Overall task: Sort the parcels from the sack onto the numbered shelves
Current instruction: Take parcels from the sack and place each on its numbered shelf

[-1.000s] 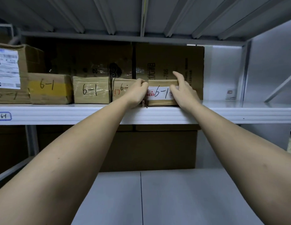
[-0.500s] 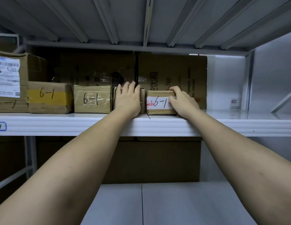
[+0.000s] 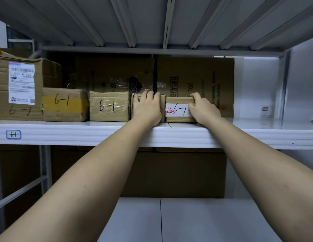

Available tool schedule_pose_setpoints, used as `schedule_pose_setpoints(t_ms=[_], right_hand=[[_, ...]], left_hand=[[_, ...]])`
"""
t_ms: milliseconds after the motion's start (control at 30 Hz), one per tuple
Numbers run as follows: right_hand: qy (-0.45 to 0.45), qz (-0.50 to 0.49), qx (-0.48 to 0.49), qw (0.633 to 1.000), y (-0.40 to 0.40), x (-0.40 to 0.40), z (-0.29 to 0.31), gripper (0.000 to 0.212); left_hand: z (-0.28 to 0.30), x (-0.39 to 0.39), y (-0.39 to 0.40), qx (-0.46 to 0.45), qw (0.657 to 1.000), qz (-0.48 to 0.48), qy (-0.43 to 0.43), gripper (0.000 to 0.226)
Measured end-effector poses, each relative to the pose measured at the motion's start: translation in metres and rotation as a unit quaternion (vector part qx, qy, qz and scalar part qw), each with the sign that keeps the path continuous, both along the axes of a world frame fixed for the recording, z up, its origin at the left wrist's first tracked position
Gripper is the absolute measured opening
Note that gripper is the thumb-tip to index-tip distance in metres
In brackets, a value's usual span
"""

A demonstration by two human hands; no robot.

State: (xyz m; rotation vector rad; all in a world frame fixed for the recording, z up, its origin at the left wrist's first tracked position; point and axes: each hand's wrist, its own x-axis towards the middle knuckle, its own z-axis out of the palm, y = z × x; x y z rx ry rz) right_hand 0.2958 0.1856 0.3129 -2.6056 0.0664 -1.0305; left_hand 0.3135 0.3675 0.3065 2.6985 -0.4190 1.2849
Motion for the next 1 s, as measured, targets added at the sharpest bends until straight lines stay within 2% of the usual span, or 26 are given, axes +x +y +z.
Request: schedule_pose_setpoints(t_ms=[333, 433, 533, 567, 700, 1000], right_hand=[[-0.006, -0.009, 0.006, 1.000, 0.003, -0.002, -0.001, 0.050], [-0.052, -0.054, 0.028, 0.997, 0.004, -0.011, -0.001, 0.051], [-0.094, -0.080, 0.038, 0.992, 0.002, -0.025, -0.001, 0.046], [-0.104, -0.075, 0.040, 0.991, 0.001, -0.030, -0.002, 0.043], [-0.154, -0.031, 0.031, 0.987, 0.000, -0.057, -0.019, 0.033], [-0.179, -0.013, 0.033, 0.983, -0.047, -0.144, -0.057, 0.027]], left_hand=[[0.000, -0.005, -0.001, -0.009, 1.000, 0.002, 0.007, 0.063], [0.001, -0.011, -0.002, -0.049, 0.996, -0.012, -0.071, 0.056], [0.002, -0.018, -0.007, -0.067, 0.979, -0.023, -0.191, 0.035], [0.003, -0.023, -0.011, -0.064, 0.976, -0.020, -0.205, 0.032], [-0.008, -0.053, -0.035, -0.056, 0.988, -0.072, -0.122, 0.033], [-0.040, -0.136, -0.095, -0.036, 0.994, -0.081, -0.067, 0.035]])
